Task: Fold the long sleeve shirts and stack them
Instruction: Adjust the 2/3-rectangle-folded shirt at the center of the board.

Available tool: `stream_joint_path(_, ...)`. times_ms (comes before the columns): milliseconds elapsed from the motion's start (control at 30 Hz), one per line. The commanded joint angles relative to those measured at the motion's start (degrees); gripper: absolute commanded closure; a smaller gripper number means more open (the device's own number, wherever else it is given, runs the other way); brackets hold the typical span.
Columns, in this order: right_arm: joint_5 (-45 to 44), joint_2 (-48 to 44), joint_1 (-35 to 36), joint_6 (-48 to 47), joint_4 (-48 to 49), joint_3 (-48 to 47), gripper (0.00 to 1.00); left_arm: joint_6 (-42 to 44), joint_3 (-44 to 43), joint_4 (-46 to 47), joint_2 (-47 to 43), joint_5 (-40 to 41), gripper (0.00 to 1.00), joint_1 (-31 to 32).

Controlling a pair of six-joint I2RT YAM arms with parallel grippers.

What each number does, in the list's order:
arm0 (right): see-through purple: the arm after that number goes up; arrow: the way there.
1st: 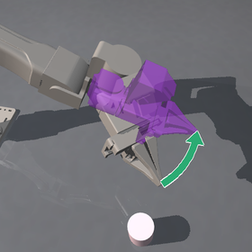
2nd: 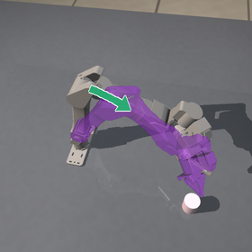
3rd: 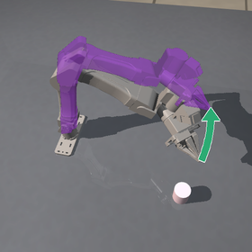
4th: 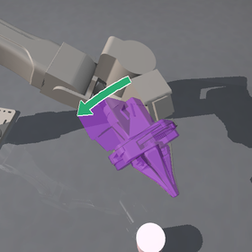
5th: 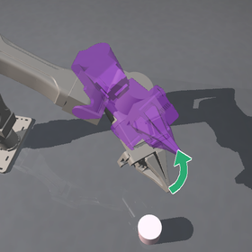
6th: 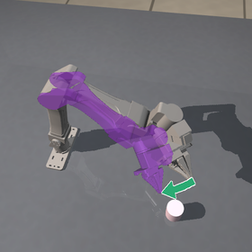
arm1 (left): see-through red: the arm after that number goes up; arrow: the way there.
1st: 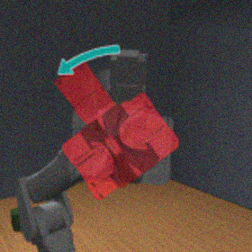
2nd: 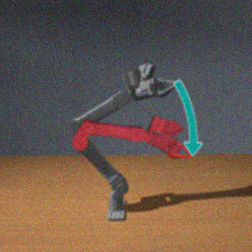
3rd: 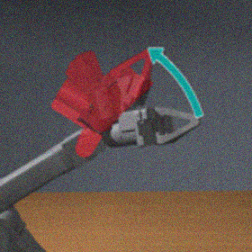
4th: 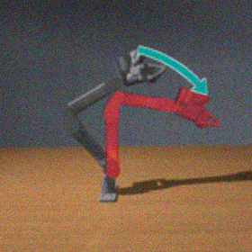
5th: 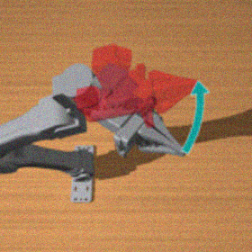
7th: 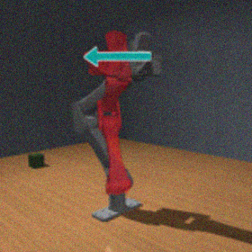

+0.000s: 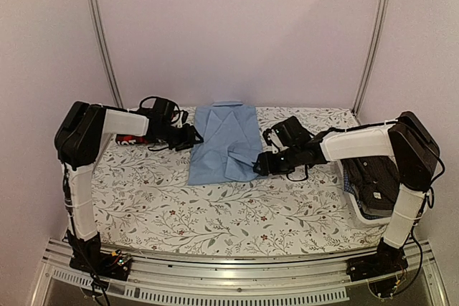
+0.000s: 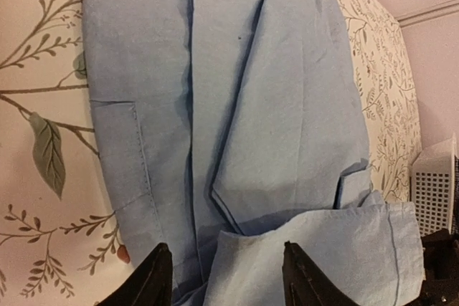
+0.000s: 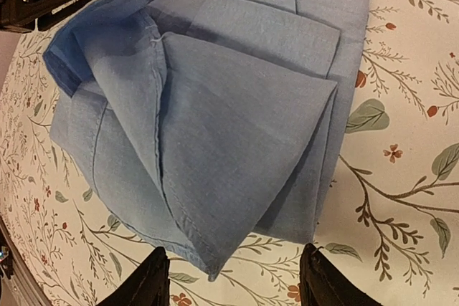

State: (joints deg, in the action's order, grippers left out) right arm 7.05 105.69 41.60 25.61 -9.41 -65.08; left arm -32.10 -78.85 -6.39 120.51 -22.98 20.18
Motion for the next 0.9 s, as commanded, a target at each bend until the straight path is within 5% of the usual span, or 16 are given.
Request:
stream_joint_path(0,-3.8,-0.9,1.4,-2.3,-1.4,-2.1,0.40,1.6,-2.1,-1.3,2.1,-1.4,0.49,0.5)
stream_joint_path(200,-5.8,1.3,1.6,-2.7,-2.3,-4.5,0.45,1.4,-3.2,-1.3,3.3,-2.3,0.55,1.1)
stream_joint_path(367,-6.8,3.1,1.6,-2.9,-3.2,-7.1,0.54,1.2,-3.3,-1.0,3.1,-2.9,0.70,1.2)
stream_joint_path(667,-11.0,5.3,1.6,-3.2,-6.4,-12.4,0.81,1.7,-0.8,2.2,-0.6,-3.4,0.98,1.3)
stream_joint_path(867,-13.2,6.0,1.5,-4.1,-8.2,-16.2,0.89,1.3,2.6,5.2,-4.4,-1.5,1.00,1.2)
